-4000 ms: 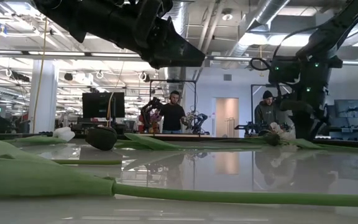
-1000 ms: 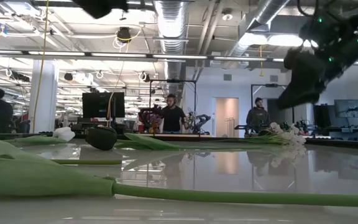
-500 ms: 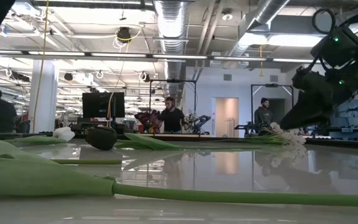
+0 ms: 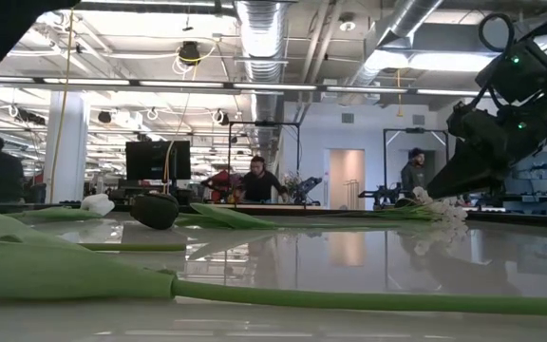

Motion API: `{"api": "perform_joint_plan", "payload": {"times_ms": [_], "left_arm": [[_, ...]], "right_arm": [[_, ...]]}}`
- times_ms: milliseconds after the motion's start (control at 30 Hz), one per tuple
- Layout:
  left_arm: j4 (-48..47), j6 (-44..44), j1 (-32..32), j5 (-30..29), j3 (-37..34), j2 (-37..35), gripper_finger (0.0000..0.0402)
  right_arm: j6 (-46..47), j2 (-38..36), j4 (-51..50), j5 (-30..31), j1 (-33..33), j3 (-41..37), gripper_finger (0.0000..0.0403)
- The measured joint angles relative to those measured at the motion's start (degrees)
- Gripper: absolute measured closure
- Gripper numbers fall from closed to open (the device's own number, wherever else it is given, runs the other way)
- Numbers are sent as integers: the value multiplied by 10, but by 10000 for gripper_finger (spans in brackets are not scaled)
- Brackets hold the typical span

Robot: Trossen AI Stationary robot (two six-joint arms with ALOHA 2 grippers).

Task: Sort flowers into vase by color
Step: Put the top black flower into the yellow vase

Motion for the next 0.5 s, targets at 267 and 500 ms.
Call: {"api": "perform_joint_plan", "payload": {"times_ms": [267,500], "left_arm": [[1,4,6,-1,1,0,401],[24,6,15,-10,1,10,401]], "right_arm": [[8,0,3,0,0,0,244],[8,0,3,0,0,0,244]]}}
